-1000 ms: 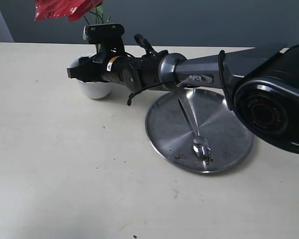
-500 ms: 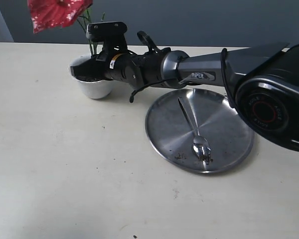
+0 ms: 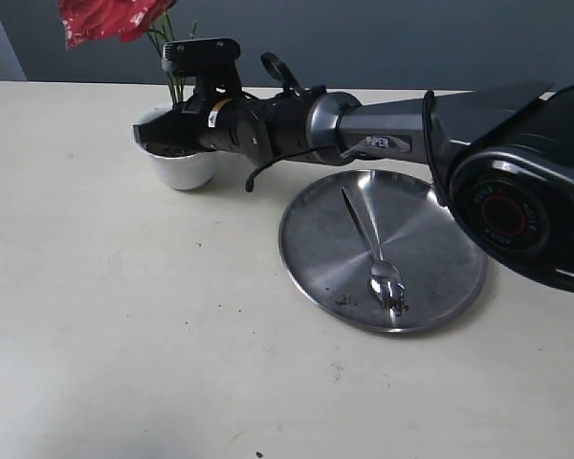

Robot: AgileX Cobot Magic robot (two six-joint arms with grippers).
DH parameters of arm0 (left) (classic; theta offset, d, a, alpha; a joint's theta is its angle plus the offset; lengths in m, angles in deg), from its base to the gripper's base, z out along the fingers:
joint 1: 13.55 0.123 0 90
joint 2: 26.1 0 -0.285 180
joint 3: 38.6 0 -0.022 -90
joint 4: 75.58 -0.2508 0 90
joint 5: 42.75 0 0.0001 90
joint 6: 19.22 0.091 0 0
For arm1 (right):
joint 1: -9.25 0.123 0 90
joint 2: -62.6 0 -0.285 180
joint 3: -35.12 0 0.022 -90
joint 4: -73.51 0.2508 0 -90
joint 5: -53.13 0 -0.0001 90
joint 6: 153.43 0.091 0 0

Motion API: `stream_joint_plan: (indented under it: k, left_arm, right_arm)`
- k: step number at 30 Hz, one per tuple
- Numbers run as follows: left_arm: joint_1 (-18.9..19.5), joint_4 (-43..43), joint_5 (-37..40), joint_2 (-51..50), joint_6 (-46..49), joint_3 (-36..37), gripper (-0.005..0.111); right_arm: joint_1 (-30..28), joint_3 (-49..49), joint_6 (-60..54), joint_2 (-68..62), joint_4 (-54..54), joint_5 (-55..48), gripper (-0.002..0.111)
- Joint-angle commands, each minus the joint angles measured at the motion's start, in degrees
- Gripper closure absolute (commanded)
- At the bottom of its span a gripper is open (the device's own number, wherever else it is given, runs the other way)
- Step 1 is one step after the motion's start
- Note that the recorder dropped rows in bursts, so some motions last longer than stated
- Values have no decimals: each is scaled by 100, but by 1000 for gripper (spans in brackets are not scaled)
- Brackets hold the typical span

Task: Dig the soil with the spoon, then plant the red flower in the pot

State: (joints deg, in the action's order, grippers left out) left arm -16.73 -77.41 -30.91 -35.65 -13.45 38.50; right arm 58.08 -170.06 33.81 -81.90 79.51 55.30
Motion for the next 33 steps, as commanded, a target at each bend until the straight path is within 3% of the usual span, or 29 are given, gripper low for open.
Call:
stream_joint_plan:
  k: [1, 33]
  left_arm:
    - [17, 6, -17, 42, -14, 11, 106]
    - [17, 6, -27, 42, -14, 11, 106]
  right_arm:
    - [-15, -426, -9, -207, -39, -630, 109]
    - [-15, -640, 46, -681, 2, -1539, 109]
